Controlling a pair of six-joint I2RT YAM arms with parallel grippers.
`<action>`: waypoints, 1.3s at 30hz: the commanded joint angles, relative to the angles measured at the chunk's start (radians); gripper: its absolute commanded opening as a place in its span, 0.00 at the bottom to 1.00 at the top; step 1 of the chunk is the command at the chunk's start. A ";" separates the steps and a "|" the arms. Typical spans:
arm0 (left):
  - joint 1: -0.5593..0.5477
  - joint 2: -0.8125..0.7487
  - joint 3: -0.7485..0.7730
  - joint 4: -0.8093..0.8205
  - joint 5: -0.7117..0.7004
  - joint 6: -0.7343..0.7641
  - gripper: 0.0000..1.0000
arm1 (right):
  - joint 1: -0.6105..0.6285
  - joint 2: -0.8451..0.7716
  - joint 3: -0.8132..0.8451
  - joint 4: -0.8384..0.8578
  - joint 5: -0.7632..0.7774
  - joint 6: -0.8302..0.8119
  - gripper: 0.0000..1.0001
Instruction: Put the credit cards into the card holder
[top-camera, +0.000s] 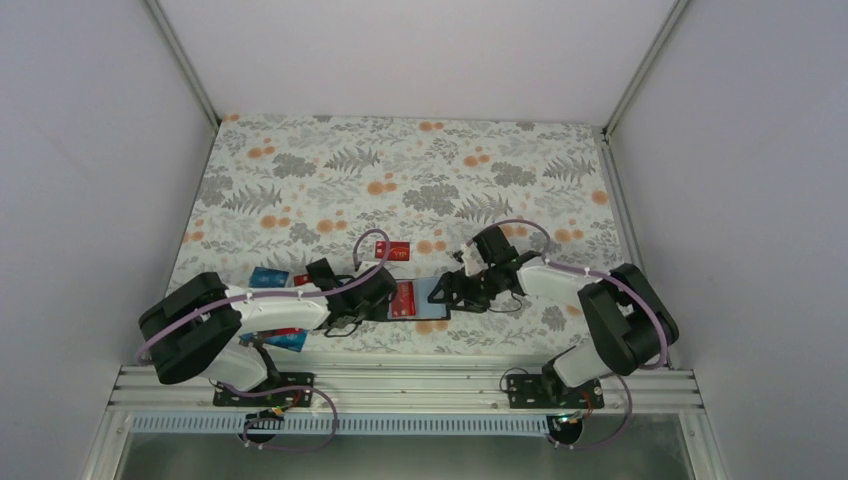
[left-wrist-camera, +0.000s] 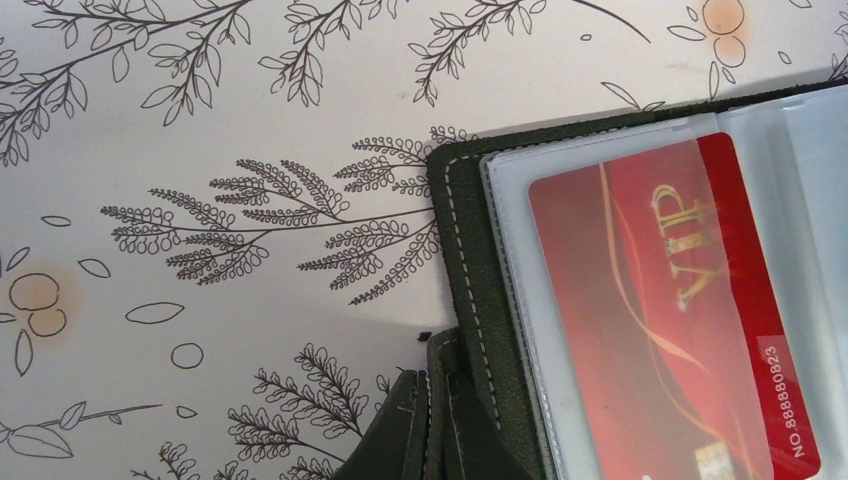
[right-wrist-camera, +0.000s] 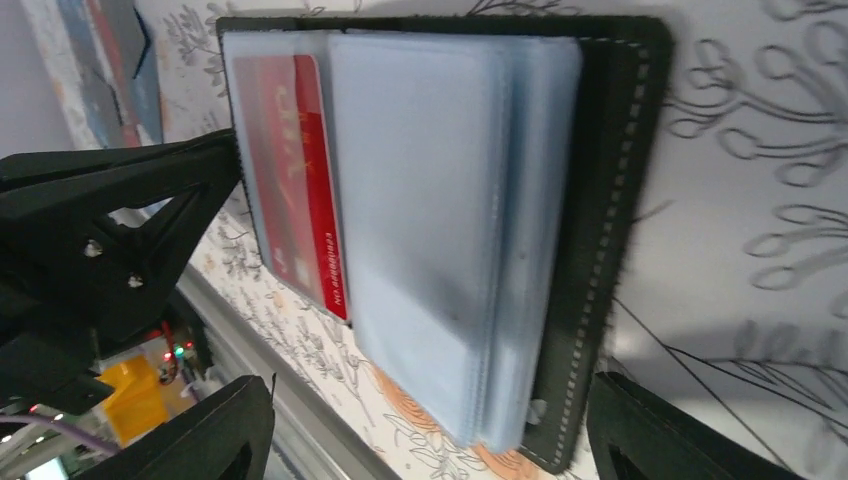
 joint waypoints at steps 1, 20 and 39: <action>-0.008 0.014 0.008 -0.002 -0.018 0.001 0.02 | -0.006 0.049 -0.018 0.098 -0.113 0.037 0.79; -0.015 0.038 0.001 0.022 -0.010 -0.007 0.02 | -0.026 -0.005 -0.013 0.191 -0.253 0.084 0.61; -0.017 0.051 -0.002 0.031 -0.007 -0.015 0.02 | 0.091 0.005 0.062 0.218 -0.246 0.110 0.55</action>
